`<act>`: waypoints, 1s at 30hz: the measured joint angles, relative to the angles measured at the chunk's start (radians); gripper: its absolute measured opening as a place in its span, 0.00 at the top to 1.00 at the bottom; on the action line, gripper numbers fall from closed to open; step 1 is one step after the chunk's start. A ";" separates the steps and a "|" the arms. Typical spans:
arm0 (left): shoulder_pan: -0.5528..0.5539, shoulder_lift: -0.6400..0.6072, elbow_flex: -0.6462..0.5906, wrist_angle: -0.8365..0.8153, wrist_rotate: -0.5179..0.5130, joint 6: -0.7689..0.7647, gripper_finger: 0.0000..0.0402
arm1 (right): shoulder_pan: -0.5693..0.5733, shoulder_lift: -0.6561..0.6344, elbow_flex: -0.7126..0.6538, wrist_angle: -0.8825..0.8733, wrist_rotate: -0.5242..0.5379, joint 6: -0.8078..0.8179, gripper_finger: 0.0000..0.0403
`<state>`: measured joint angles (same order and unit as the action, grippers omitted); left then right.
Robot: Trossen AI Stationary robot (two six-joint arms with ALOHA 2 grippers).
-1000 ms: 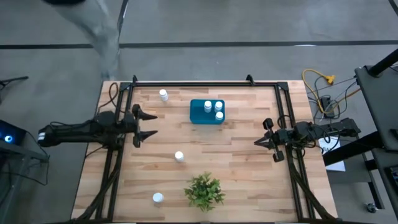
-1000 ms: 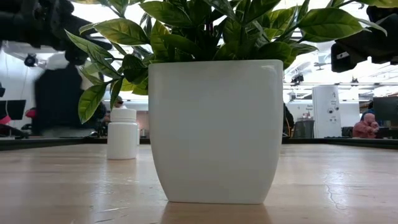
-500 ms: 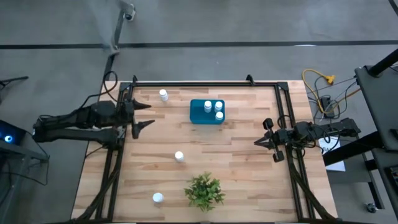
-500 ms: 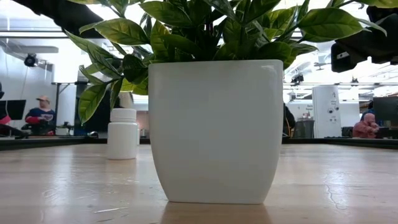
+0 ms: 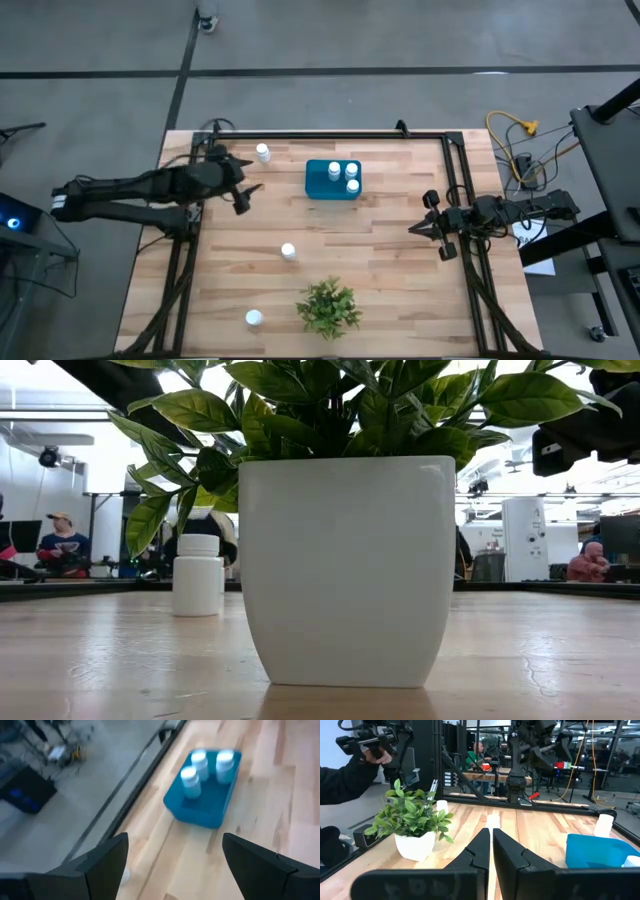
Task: Pick and place pill bottles into a basket
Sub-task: Put the white pill bottle into the blue bin
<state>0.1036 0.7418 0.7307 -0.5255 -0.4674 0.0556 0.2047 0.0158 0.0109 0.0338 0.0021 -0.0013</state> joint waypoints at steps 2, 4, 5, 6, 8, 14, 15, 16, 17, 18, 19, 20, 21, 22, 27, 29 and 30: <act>0.000 0.030 -0.001 -0.002 -0.006 -0.036 0.24 | 0.000 0.000 0.000 0.000 0.000 -0.002 0.97; 0.000 0.055 0.011 0.004 -0.012 -0.046 0.24 | 0.000 0.000 0.000 0.000 0.000 0.000 0.97; 0.000 0.069 0.017 0.006 -0.014 -0.041 0.24 | 0.000 0.000 0.000 0.000 0.000 0.000 0.97; 0.000 0.086 0.024 0.003 -0.020 -0.023 0.24 | 0.000 0.000 0.000 0.000 0.000 -0.001 0.97; 0.000 0.114 0.045 0.002 -0.053 0.008 0.24 | 0.000 0.000 0.000 0.000 0.000 0.000 0.97; 0.045 0.169 0.127 -0.037 -0.089 0.083 0.24 | 0.000 0.000 0.000 0.000 0.000 0.000 0.97; 0.061 0.176 0.147 -0.051 -0.088 0.090 0.24 | 0.000 0.000 0.000 0.000 0.000 -0.001 0.97; 0.079 0.181 0.169 -0.062 -0.088 0.095 0.24 | 0.000 0.000 0.000 0.000 0.000 -0.001 0.97; 0.098 0.184 0.188 -0.075 -0.086 0.107 0.24 | 0.000 0.000 0.000 0.000 0.000 0.000 0.97; 0.116 0.187 0.208 -0.096 -0.081 0.116 0.24 | 0.000 0.000 0.000 0.000 0.000 0.000 0.97; 0.134 0.191 0.229 -0.118 -0.071 0.130 0.24 | 0.000 0.000 0.000 0.000 0.000 -0.002 0.97; 0.152 0.197 0.252 -0.132 -0.055 0.139 0.24 | 0.000 0.000 0.000 0.000 0.000 -0.001 0.97; 0.172 0.202 0.276 -0.141 -0.035 0.153 0.24 | 0.000 0.000 0.000 0.000 0.000 0.000 0.97; 0.191 0.205 0.302 -0.157 -0.006 0.163 0.25 | 0.000 0.000 0.000 0.000 0.000 0.000 0.97; 0.306 0.235 0.417 -0.198 0.134 0.195 0.27 | 0.000 0.000 0.000 0.000 0.000 -0.001 0.97; 0.357 0.256 0.461 -0.213 0.170 0.216 0.28 | 0.000 0.000 0.000 0.000 0.000 -0.001 0.97; 0.384 0.269 0.480 -0.227 0.175 0.226 0.28 | 0.000 0.000 0.000 0.000 0.000 0.000 0.97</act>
<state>0.4873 1.0111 1.2103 -0.7525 -0.2928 0.2821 0.2047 0.0158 0.0113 0.0334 0.0021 -0.0013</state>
